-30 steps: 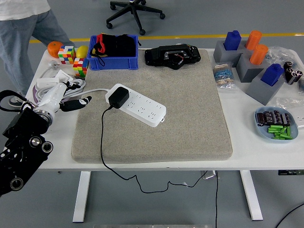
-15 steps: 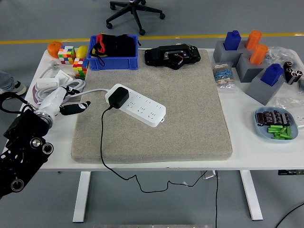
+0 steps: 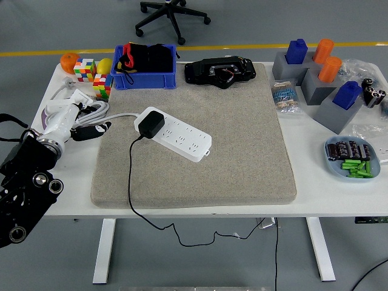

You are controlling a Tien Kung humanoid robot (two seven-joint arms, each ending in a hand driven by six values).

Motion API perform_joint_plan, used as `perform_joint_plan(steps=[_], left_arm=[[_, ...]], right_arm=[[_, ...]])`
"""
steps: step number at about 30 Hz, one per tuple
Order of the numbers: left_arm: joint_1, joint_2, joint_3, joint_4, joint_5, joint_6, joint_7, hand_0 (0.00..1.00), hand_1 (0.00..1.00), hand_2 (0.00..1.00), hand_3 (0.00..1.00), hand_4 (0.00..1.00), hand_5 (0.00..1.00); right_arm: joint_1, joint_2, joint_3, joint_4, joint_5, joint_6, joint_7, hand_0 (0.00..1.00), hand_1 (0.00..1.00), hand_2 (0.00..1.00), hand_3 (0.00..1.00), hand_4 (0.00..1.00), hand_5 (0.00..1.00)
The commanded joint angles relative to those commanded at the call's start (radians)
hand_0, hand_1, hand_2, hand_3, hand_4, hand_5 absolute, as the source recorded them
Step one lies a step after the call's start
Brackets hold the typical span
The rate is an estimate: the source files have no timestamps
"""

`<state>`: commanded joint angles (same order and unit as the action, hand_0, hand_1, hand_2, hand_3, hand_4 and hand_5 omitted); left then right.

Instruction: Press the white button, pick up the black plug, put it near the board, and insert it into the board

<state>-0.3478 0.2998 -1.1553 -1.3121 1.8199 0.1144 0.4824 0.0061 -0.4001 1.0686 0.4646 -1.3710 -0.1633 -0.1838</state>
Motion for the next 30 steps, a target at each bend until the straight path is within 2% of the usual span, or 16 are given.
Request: perform_joint_plan(steps=[3, 13, 22, 30], left_arm=[[0.001, 0.001, -0.009, -0.004, -0.001, 0.001, -0.002, 0.848, 0.881, 0.827, 0.769, 0.778, 0.46], [0.001, 0.004, -0.023, -0.014, 0.005, 0.003, -0.004, 0.845, 0.881, 0.827, 0.768, 0.782, 0.457], [-0.002, 0.004, -0.017, 0.007, 0.001, 0.001, -0.008, 0.845, 0.882, 0.828, 0.767, 0.784, 0.456], [-0.032, -0.004, 0.012, 0.022, -0.009, 0.0, -0.014, 0.845, 0.882, 0.827, 0.767, 0.787, 0.456]], right_arm=[[0.022, -0.008, 0.016, 0.005, -0.048, -0.002, -0.011, 0.685, 0.619, 0.613, 0.567, 0.63, 0.191], [0.034, -0.017, 0.015, 0.011, -0.044, -0.007, 0.0, 0.688, 0.619, 0.614, 0.567, 0.644, 0.213], [0.021, 0.003, -0.008, -0.004, -0.013, -0.007, 0.007, 0.691, 0.618, 0.615, 0.567, 0.649, 0.22], [-0.014, 0.03, -0.012, -0.017, 0.032, -0.009, 0.018, 0.69, 0.619, 0.618, 0.566, 0.652, 0.224]])
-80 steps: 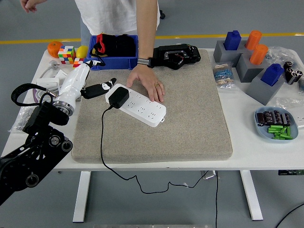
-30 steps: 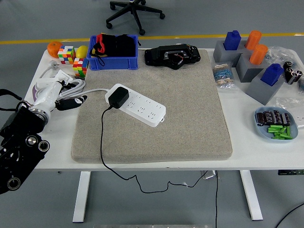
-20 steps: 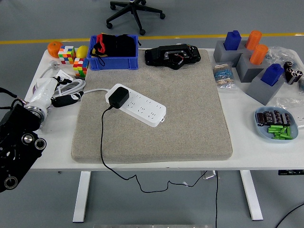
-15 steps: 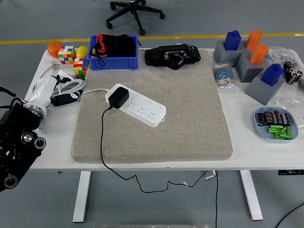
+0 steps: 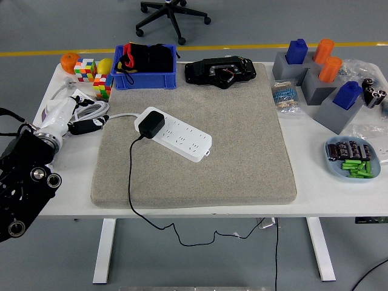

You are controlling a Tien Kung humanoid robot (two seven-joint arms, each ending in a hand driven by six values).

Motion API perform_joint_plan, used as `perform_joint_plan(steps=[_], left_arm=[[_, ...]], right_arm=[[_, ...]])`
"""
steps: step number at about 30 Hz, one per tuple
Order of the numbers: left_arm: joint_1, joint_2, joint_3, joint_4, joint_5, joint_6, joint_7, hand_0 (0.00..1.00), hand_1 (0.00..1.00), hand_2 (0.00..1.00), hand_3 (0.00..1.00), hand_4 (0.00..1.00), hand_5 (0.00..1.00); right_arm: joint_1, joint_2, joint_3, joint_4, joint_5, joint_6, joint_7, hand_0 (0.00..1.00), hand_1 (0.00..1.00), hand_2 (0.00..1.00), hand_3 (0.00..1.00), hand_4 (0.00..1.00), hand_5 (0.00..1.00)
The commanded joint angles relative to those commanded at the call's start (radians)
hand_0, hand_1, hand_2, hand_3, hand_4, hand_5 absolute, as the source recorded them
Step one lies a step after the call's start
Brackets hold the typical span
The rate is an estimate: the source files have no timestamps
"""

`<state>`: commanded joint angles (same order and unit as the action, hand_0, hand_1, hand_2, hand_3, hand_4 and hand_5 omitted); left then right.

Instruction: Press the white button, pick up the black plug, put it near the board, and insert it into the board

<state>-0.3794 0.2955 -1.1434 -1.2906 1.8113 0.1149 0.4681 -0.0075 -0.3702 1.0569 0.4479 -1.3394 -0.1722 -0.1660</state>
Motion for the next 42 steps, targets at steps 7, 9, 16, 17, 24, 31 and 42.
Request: perform_joint_plan(steps=[7, 9, 16, 17, 24, 31, 42], left_arm=[[-0.027, -0.006, 0.018, 0.004, -0.003, 0.001, -0.003, 0.845, 0.882, 0.828, 0.767, 0.788, 0.455], [-0.035, -0.007, 0.021, 0.004, -0.003, 0.001, -0.003, 0.845, 0.882, 0.828, 0.767, 0.788, 0.455], [-0.045, -0.012, 0.038, 0.009, -0.005, -0.002, -0.003, 0.845, 0.882, 0.829, 0.767, 0.788, 0.456], [-0.045, -0.014, 0.041, 0.01, -0.005, -0.001, -0.003, 0.845, 0.882, 0.829, 0.767, 0.788, 0.456], [-0.054, -0.014, 0.06, 0.017, -0.006, -0.001, -0.004, 0.845, 0.881, 0.827, 0.767, 0.788, 0.454], [-0.062, -0.013, 0.061, 0.018, -0.006, 0.0, -0.004, 0.845, 0.882, 0.828, 0.767, 0.79, 0.454], [-0.073, -0.01, 0.066, 0.018, -0.006, 0.0, -0.005, 0.845, 0.882, 0.827, 0.767, 0.79, 0.453]], right_arm=[[-0.005, 0.006, -0.001, -0.013, 0.027, -0.002, 0.006, 0.69, 0.621, 0.624, 0.566, 0.657, 0.231], [-0.005, 0.007, -0.006, -0.015, 0.032, -0.002, 0.006, 0.69, 0.621, 0.624, 0.566, 0.657, 0.231], [-0.018, 0.013, -0.009, -0.016, 0.037, -0.008, 0.001, 0.69, 0.622, 0.624, 0.567, 0.659, 0.232], [-0.022, 0.013, -0.009, -0.016, 0.039, -0.006, -0.001, 0.69, 0.622, 0.624, 0.567, 0.659, 0.232], [-0.036, 0.015, 0.01, -0.017, 0.043, -0.003, -0.004, 0.691, 0.622, 0.629, 0.571, 0.661, 0.234], [-0.034, 0.011, 0.012, -0.019, 0.044, 0.0, -0.004, 0.692, 0.622, 0.632, 0.573, 0.666, 0.23], [-0.032, 0.004, 0.012, -0.019, 0.046, 0.006, -0.006, 0.694, 0.628, 0.64, 0.576, 0.674, 0.226]])
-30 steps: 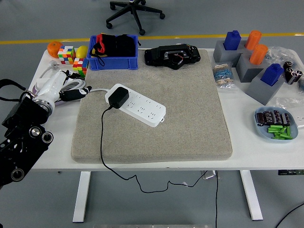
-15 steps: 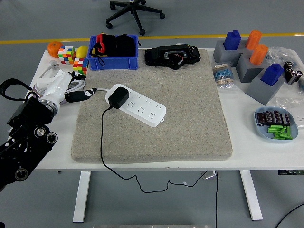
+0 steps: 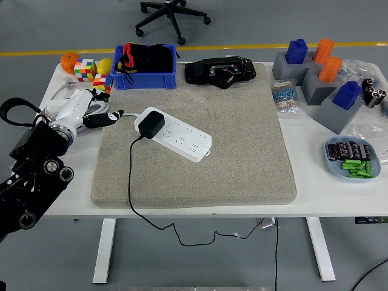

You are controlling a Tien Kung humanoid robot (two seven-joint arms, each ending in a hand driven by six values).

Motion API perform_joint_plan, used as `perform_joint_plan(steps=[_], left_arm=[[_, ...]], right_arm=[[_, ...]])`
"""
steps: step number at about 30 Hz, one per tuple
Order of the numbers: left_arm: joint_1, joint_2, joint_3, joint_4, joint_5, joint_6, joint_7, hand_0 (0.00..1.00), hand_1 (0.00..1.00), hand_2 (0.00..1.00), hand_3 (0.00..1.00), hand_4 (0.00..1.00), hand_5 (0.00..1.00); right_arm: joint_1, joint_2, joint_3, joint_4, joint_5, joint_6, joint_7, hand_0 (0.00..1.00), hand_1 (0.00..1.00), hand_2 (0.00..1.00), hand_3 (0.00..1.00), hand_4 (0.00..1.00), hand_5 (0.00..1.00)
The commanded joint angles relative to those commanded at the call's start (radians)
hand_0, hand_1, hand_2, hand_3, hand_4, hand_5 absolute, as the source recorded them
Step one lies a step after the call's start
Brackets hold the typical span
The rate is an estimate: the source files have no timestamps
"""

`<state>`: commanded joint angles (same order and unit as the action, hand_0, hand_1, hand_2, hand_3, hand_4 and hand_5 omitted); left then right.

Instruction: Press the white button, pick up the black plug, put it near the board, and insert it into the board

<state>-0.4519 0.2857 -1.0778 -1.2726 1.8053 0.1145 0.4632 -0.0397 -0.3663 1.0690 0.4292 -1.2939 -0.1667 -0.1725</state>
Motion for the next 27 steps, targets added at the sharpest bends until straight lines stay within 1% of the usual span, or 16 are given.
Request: perform_joint_plan(steps=[19, 27], left_arm=[[-0.007, 0.002, -0.005, -0.001, 0.002, 0.0, 0.0, 0.847, 0.882, 0.827, 0.767, 0.79, 0.452], [-0.012, 0.007, -0.004, -0.001, 0.003, -0.001, 0.001, 0.847, 0.882, 0.827, 0.768, 0.791, 0.452]], right_arm=[[0.011, -0.01, -0.008, 0.001, 0.001, -0.012, 0.007, 0.695, 0.628, 0.641, 0.576, 0.677, 0.232], [0.016, -0.016, -0.014, 0.001, 0.003, -0.017, 0.008, 0.695, 0.632, 0.645, 0.575, 0.682, 0.239]])
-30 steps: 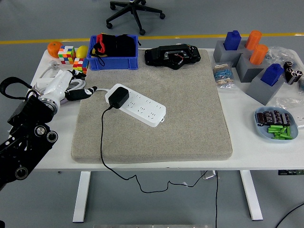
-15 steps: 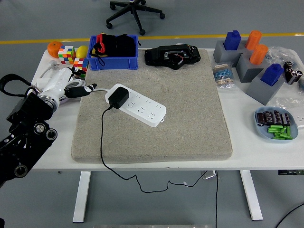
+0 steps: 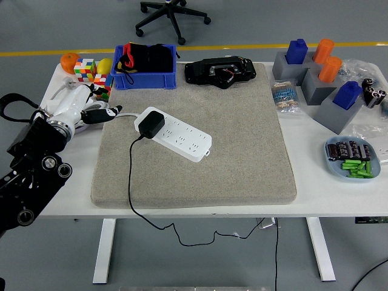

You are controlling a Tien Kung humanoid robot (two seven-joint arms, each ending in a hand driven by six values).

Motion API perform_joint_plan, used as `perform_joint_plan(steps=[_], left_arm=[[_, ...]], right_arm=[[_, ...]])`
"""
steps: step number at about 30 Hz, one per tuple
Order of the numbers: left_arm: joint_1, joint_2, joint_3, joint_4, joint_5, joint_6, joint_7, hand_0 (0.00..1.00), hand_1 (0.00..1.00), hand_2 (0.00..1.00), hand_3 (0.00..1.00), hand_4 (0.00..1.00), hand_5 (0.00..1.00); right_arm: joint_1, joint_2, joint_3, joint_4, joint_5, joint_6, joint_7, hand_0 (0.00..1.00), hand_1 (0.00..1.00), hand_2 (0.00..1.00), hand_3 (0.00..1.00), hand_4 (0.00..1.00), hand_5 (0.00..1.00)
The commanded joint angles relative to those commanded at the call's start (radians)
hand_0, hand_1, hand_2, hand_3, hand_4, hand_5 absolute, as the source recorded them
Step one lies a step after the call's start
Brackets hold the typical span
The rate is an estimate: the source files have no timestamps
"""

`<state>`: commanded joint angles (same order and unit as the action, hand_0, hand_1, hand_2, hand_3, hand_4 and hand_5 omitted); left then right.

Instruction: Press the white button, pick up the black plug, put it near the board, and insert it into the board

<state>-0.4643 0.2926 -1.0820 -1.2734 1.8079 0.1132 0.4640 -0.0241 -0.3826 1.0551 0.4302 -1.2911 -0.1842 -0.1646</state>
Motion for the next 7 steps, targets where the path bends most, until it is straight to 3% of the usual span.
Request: perform_joint_plan(steps=[7], left_arm=[[0.001, 0.003, 0.003, 0.0, -0.002, 0.002, -0.007, 0.847, 0.883, 0.827, 0.768, 0.792, 0.452]], right_arm=[[0.001, -0.005, -0.011, 0.001, 0.002, -0.006, 0.003, 0.696, 0.634, 0.645, 0.576, 0.697, 0.256]])
